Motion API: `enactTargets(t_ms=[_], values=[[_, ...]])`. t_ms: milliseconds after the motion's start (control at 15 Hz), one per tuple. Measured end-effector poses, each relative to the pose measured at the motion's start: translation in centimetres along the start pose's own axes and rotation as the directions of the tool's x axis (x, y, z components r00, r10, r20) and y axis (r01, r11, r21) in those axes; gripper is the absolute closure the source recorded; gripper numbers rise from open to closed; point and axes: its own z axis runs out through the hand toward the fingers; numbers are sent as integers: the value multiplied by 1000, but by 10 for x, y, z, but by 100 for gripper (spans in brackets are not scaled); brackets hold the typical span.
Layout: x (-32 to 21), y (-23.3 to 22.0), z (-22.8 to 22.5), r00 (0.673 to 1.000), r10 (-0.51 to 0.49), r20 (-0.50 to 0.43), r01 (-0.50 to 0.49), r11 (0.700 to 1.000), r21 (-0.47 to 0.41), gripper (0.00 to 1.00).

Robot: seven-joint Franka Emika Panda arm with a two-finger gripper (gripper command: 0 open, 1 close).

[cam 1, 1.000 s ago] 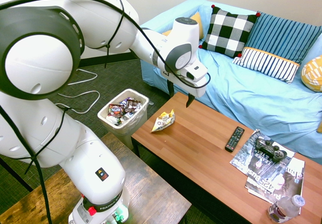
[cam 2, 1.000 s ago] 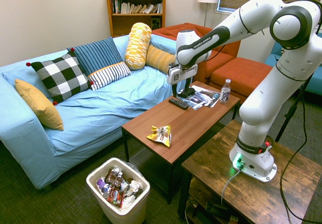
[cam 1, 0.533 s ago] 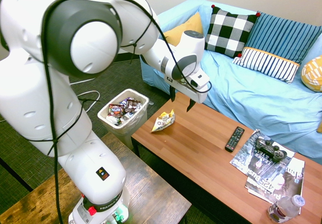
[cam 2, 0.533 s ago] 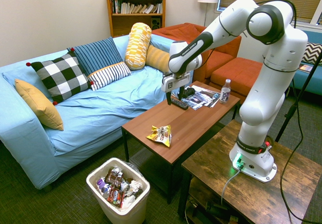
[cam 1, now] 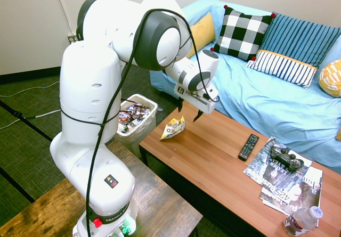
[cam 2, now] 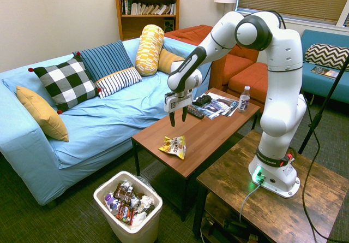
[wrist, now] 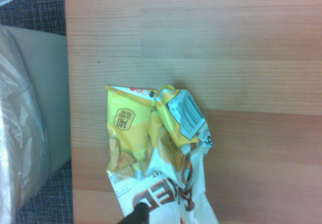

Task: Throw the chip bag in the trash bin

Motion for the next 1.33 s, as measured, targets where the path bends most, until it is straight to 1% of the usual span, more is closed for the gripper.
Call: enactTargets(t_ms=[333,800,867,1333], values=[[-6,-23,49,998,-33,45,36,998,-52,0],[-12,-28,91,994,-44,101,56,992,-117,0],[-13,-31,95,993,-47,105,60,991,-122,100],[-9,-42,98,992,-21,124,38,989,-140,100]])
